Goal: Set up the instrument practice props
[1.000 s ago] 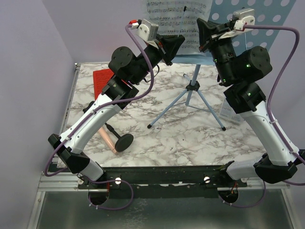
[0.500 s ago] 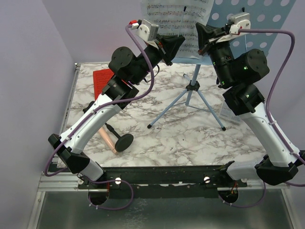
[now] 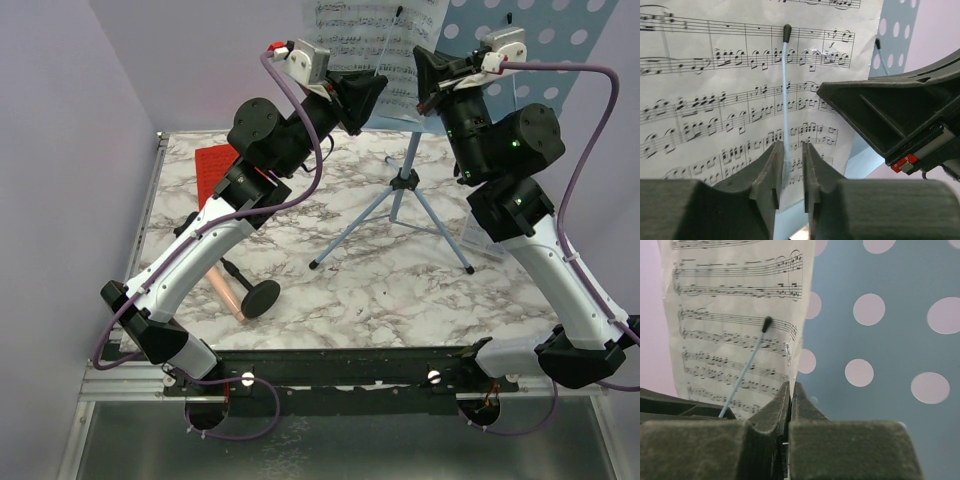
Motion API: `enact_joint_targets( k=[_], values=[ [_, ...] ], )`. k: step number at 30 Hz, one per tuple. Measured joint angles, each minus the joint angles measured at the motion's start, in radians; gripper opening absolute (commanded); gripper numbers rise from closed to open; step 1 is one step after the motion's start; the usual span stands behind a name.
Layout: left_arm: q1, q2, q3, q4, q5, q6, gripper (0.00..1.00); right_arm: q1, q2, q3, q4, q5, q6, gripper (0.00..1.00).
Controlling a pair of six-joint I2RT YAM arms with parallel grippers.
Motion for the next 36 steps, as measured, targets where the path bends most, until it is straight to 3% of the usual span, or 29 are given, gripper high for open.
enact_joint_targets(
  k=[4,13,22,28,36],
  values=[
    [0.000,0.000,0.000,0.000,-0.015,-0.002,0.44,0.000,0.000,-0.001,0.006,0.001,-0.003,0.00],
    [-0.002,-0.005,-0.006,-0.001,-0.026,-0.003,0.49,0.000,-0.005,-0.023,0.015,0.008,-0.006,0.00],
    [-0.002,-0.108,-0.112,-0.003,-0.040,-0.007,0.60,0.000,0.008,-0.013,0.024,0.025,-0.043,0.00],
    [-0.002,-0.196,-0.206,-0.008,-0.095,-0.007,0.62,0.000,0.042,0.014,0.025,0.041,-0.074,0.12],
    [-0.002,-0.296,-0.337,-0.061,-0.166,-0.008,0.64,0.000,0.054,0.040,0.022,0.055,-0.102,0.12]
  ],
)
